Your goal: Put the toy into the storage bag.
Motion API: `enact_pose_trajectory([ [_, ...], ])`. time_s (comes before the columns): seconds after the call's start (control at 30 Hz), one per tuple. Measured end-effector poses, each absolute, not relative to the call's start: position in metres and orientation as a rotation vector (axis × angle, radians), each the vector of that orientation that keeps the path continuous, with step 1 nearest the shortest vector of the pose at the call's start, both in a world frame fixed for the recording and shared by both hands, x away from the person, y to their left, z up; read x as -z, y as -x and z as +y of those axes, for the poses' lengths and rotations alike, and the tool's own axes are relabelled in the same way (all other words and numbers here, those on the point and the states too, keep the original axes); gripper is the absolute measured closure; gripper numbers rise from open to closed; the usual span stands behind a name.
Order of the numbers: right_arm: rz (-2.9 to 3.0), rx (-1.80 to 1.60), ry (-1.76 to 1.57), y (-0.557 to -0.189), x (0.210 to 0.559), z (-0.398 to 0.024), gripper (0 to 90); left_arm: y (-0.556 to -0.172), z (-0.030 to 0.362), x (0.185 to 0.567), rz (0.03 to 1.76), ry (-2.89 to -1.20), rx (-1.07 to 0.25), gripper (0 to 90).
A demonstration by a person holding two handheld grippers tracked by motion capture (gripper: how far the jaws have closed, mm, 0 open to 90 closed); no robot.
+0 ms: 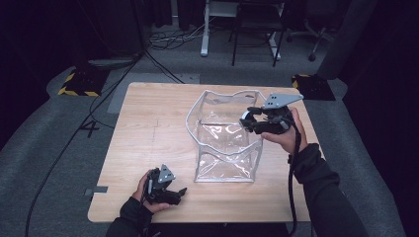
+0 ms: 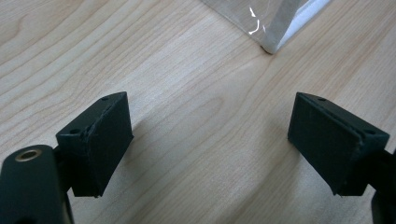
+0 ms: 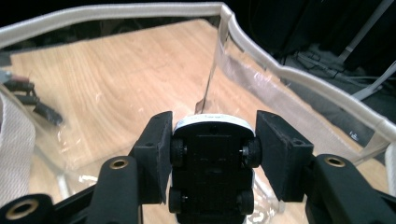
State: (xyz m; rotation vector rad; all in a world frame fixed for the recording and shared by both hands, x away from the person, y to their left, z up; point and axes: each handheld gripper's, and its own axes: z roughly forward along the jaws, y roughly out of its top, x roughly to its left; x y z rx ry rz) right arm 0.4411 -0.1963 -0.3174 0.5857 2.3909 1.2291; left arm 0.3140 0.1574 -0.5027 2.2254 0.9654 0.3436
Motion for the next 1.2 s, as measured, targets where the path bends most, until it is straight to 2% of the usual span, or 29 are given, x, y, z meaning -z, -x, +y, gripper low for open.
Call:
enact_pose_trajectory([
  [1.2,2.601,-0.9,-0.622,-0.451,0.313,-0.21,48.3,-0.314,0.157,0.503,0.965,-2.226,-0.343,14.0],
])
